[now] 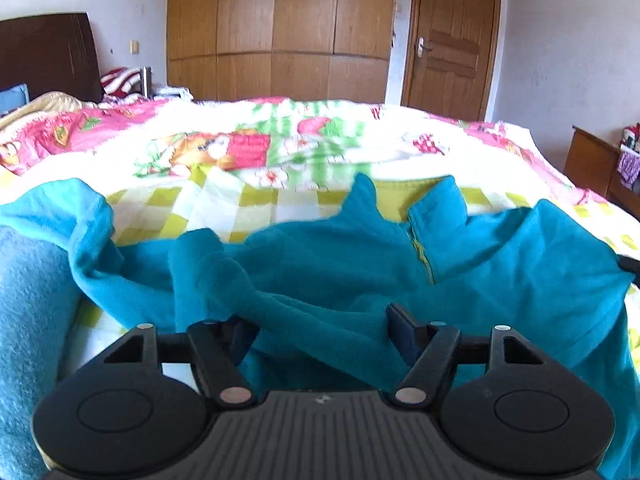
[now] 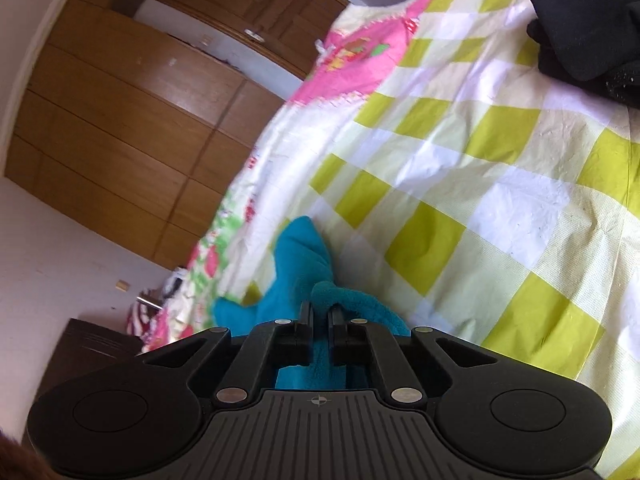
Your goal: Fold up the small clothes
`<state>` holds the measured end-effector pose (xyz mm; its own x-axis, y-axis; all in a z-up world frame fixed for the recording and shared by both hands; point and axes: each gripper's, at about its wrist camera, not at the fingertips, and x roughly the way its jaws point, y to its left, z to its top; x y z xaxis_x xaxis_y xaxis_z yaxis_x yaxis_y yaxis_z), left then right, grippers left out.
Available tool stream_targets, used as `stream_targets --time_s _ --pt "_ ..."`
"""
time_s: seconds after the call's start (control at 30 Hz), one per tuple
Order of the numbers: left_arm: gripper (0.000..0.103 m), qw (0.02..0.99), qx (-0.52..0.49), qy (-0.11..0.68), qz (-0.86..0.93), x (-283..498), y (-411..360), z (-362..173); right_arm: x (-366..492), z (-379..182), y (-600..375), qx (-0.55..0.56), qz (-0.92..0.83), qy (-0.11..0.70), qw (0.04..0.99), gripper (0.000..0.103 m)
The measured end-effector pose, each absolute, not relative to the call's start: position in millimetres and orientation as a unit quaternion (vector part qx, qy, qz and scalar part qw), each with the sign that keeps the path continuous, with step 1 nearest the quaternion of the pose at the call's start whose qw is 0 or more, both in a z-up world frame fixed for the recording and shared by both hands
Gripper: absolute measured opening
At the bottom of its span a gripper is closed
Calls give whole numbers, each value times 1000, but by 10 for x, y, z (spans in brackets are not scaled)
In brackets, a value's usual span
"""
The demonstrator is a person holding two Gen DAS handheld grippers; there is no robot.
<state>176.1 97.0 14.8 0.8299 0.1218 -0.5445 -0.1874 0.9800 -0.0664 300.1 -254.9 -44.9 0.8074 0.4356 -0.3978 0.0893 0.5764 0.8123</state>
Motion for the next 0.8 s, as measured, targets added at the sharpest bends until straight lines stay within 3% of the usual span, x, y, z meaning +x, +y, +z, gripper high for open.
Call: stream_targets --time_s 0.07,0.17,0.2,0.3,0.5,0.53,0.6,0.8 --pt "81 956 -44 276 95 1745 979 134 2867 -562 -2574 453 88 299 835 7" --pt "81 937 -46 333 99 1811 1061 -56 2893 -891 -2574 425 55 399 811 11" --pt "81 933 -46 344 99 1794 1082 -107 2855 -881 -2599 427 55 399 810 11" --pt "82 934 -49 339 99 1718 1113 -114 2763 -604 -2672 389 46 390 833 24" --pt "84 940 -66 324 86 1741 1133 -85 2755 54 -2355 156 67 337 926 24" --pt "85 940 -65 323 86 1745 1129 -86 2870 116 -2188 106 87 338 931 32" --pt "86 941 -63 321 86 1750 1125 -89 3144 159 -1866 48 128 340 930 41" --pt "88 941 -85 319 77 1728 1201 -152 3593 7 -705 -226 338 343 847 39"
